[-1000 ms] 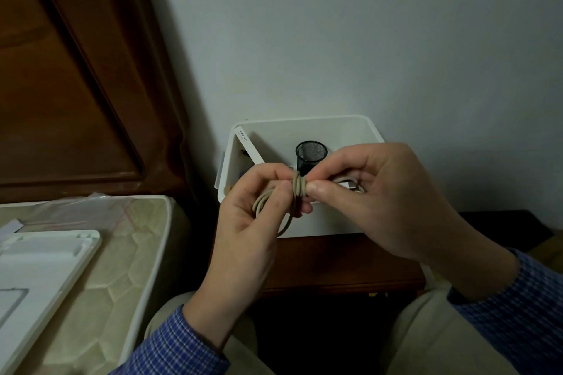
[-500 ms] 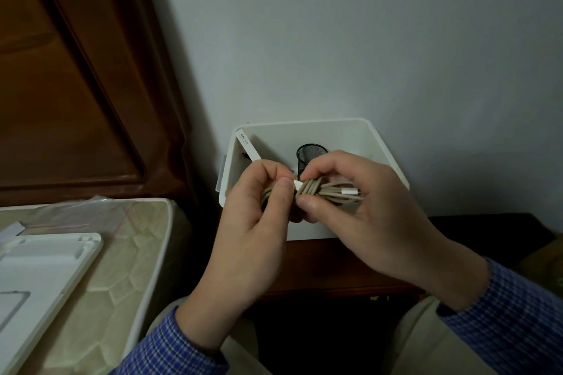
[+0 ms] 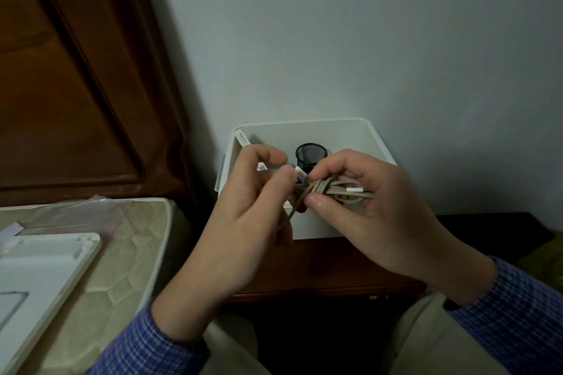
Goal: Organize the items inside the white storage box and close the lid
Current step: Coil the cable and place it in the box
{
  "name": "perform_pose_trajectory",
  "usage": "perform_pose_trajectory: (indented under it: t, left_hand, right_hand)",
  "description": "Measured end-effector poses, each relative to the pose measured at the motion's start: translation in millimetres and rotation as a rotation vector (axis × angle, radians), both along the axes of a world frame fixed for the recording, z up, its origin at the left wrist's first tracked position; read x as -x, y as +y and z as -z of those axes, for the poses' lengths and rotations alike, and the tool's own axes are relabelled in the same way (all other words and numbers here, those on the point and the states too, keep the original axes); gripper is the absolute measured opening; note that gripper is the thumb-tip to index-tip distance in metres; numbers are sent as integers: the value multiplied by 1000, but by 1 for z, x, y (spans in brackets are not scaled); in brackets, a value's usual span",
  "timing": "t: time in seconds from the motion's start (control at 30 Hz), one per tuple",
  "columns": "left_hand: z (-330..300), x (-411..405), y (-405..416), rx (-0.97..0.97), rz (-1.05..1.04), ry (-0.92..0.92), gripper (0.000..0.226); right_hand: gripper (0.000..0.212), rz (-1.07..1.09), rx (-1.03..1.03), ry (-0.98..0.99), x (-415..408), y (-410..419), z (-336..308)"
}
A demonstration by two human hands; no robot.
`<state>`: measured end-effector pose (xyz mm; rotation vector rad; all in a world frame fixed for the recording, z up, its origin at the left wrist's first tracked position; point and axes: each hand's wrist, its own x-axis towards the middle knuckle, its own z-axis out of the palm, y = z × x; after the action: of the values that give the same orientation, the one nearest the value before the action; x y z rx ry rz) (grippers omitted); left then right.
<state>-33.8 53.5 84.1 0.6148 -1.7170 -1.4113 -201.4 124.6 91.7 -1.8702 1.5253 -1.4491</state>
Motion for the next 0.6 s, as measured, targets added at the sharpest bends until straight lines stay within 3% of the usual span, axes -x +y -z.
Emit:
perform_pose_trajectory:
  t: [0.13, 0.37, 0.5, 0.6]
  left_hand:
    - [-4, -2, -11, -17, 96, -71, 21]
    - [5, 2, -30, -216, 140, -17, 22]
    - [16, 17, -38, -387, 110, -7, 20]
    - [21, 32, -48, -549, 169, -8, 36]
  right_hand:
    - [24, -11, -34, -22, 1, -1, 1]
    - [44, -17, -167, -189, 15, -6, 10]
    - [27, -48, -197, -269, 26, -15, 20]
    - [23, 15, -172, -267, 37, -29, 28]
